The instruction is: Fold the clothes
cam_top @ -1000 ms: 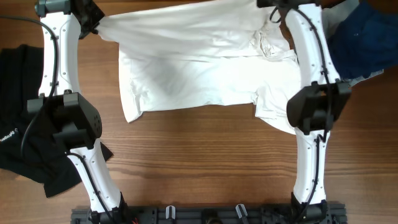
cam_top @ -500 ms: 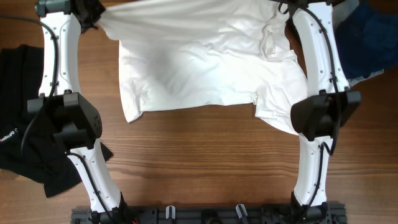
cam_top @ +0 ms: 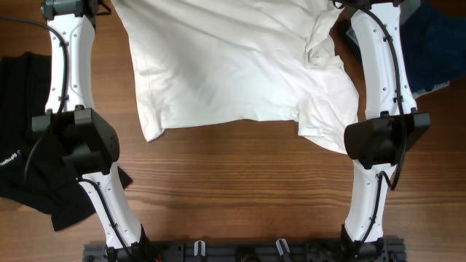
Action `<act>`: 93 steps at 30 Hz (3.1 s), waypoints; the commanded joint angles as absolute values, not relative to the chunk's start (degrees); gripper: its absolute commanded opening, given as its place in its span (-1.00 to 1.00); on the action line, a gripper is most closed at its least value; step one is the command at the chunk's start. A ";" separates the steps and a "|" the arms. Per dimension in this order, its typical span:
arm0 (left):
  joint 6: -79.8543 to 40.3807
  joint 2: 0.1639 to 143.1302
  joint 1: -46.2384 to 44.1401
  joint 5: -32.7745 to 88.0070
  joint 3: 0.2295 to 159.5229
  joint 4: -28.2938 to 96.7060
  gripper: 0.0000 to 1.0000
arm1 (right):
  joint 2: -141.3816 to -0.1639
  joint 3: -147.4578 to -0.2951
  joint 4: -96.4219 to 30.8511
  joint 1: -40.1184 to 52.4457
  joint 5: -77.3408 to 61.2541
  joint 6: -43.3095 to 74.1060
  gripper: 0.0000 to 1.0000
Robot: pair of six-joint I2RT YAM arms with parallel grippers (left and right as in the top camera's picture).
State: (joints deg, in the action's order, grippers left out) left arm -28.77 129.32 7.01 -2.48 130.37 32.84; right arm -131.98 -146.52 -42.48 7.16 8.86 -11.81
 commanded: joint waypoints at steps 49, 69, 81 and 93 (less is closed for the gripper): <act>-28.77 134.19 6.15 -6.09 130.39 38.28 -0.92 | -136.57 -140.00 -38.11 4.80 3.40 -2.94 -0.92; -28.84 139.52 6.26 -6.09 130.39 28.67 0.26 | -142.30 -140.00 -20.75 4.80 4.71 -2.83 0.10; -28.75 139.50 6.22 -1.48 130.41 44.36 -0.38 | -140.97 -140.03 -46.28 1.96 4.69 8.23 0.99; -28.75 139.50 5.54 1.10 130.41 77.87 -0.46 | -141.10 -139.20 -76.01 2.28 0.14 11.94 0.99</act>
State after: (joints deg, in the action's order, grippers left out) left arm -28.99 138.80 6.09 -0.21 130.34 74.91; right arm -141.23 -139.94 -74.81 1.98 2.04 10.92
